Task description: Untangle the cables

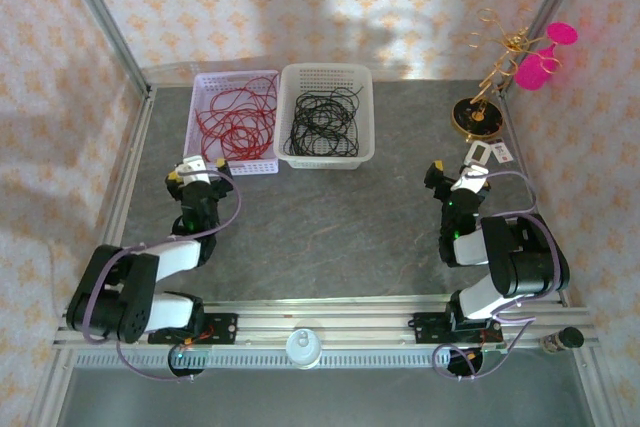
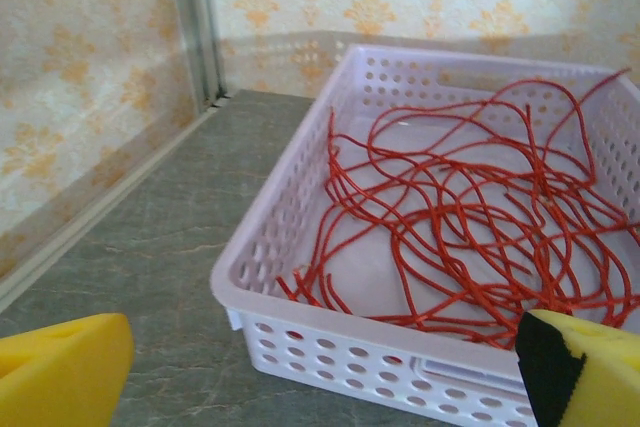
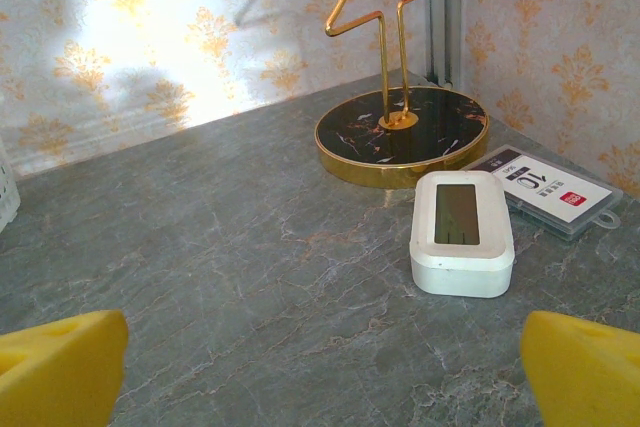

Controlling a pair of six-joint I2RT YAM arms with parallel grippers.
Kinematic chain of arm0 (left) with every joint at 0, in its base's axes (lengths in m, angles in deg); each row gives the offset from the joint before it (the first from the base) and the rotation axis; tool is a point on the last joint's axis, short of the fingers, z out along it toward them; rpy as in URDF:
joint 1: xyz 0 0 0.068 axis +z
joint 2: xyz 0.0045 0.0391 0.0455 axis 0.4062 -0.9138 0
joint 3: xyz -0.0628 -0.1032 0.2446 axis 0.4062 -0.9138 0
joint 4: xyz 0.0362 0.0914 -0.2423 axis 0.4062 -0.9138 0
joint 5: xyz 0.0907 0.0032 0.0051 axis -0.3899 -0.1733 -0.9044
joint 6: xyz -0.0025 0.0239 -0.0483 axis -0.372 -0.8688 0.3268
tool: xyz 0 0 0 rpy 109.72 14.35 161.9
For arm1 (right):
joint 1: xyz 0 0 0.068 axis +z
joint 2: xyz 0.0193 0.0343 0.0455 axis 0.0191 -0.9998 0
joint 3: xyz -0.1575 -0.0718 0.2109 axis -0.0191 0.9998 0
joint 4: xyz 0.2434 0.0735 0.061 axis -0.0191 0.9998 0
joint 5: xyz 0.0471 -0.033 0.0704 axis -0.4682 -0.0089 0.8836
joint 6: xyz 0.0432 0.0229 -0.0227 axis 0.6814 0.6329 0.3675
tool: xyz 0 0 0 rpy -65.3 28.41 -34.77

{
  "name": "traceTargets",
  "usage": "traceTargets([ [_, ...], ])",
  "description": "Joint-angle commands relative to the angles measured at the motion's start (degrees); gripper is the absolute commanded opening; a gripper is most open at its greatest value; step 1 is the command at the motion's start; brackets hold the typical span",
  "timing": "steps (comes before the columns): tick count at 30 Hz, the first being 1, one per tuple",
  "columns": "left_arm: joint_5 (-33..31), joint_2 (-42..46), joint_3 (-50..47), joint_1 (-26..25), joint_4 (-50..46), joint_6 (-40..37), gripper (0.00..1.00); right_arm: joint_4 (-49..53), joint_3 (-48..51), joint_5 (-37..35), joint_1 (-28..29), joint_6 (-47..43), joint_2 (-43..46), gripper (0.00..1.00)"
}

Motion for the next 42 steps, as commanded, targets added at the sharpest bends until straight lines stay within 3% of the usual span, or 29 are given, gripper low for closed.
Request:
traceTargets([
  [1,2.5,-3.4,-1.9,0.4,10.9,-3.4,0.99,-0.6,-0.4,-0.9,-0.2,-0.3,0.4,1.0],
  [7,5.6,-6.9,-4.0,2.3,18.6,-4.8,1.0,-0.6,-0.3,-0.8,-0.2,-0.3,0.3,1.0],
  [12,8.8,-13.8,-8.1,4.5,34.5,-4.2,1.0,-0.6,-0.3,-0.8,-0.2,-0.3,0.4,1.0],
  [15,15.4,-11.3,-5.2,5.9,23.9,-4.2,1.0,-0.6,-0.3,-0.9,-0.2,-0.3,0.4,1.0],
  [18,27.9,-12.1,-4.8,10.7,24.7,-2.3,0.99,-0.6,-0.3,-0.9,-0.2,-0.3,0.4,1.0],
  [21,31.5,-12.7,-5.5,11.9,27.1,-2.2,0.99,-0.6,-0.3,-0.9,-0.2,-0.3,0.4,1.0],
  [26,31.3,-12.3,-5.2,11.8,25.9,-2.5,0.99,-0.7,-0.2,-0.9,-0.2,-0.3,0.4,1.0],
  [31,26.3,-12.3,-4.5,10.8,24.5,-1.9,0.99,-0.7,-0.3,-0.9,-0.2,-0.3,0.4,1.0],
  [42,26.0,-12.4,-4.4,10.9,24.3,-1.7,0.99,0.6,-1.2,-0.8,-0.3,-0.1,-0.2,1.0],
])
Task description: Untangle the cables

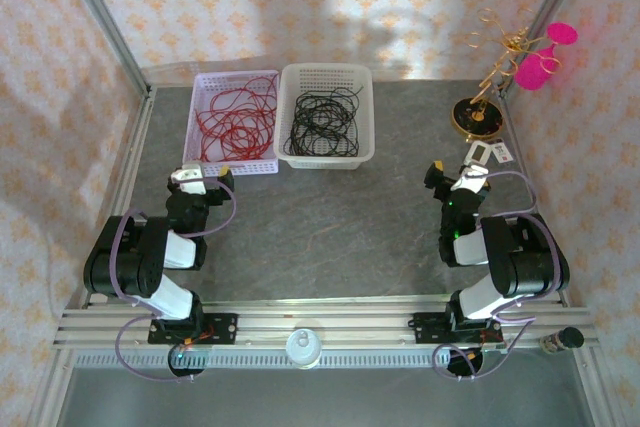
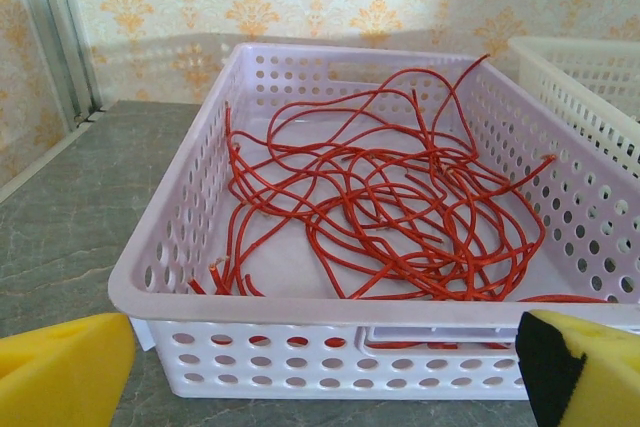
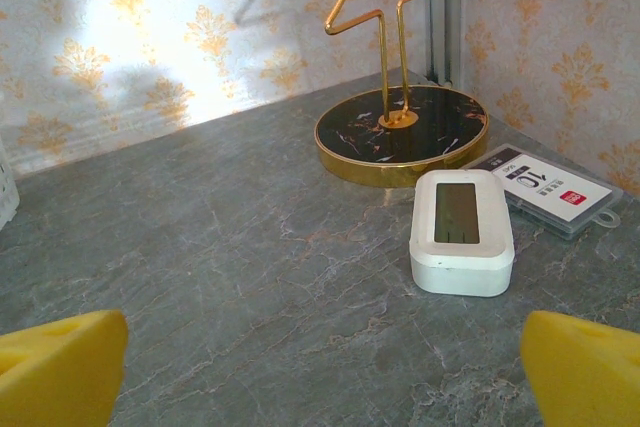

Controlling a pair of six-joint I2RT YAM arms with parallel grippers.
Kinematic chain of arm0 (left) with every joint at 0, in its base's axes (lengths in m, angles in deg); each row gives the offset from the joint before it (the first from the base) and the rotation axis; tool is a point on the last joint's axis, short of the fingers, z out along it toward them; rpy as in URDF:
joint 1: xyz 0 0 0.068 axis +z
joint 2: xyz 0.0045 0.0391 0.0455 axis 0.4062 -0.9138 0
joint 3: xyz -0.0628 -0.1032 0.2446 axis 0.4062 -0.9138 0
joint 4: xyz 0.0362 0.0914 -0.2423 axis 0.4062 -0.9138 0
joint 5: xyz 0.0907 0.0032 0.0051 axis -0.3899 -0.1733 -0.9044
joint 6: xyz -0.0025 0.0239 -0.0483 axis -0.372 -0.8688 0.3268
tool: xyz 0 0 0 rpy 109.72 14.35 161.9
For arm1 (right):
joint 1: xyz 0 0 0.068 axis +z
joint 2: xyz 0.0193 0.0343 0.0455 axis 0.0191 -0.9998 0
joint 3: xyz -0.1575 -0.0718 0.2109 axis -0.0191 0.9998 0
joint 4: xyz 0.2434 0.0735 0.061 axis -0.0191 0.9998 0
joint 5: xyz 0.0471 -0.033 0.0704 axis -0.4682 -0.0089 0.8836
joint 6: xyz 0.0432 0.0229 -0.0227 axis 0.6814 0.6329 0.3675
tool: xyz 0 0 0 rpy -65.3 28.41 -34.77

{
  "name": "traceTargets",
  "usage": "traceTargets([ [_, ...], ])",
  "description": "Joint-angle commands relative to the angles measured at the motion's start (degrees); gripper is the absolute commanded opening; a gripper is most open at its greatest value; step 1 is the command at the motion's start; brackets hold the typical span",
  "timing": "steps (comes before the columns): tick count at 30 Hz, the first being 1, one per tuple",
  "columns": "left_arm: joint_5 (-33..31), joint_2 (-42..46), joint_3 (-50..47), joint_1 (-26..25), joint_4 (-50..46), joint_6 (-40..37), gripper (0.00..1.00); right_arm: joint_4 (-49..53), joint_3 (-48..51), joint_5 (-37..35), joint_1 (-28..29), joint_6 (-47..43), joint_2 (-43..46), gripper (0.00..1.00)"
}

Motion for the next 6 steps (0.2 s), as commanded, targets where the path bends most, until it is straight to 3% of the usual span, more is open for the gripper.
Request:
traceTargets([
  [1,-0.7,0.0,1.4,-0.4,0.9,1.0,0.99,0.2,-1.1,-0.7,-0.3,-0.1,-0.2,1.0],
  [6,-0.8,0.1,1.3,-0.4,1.0,0.9,0.99,-0.7,-0.3,-0.6,-0.3,-0.4,0.4,1.0],
])
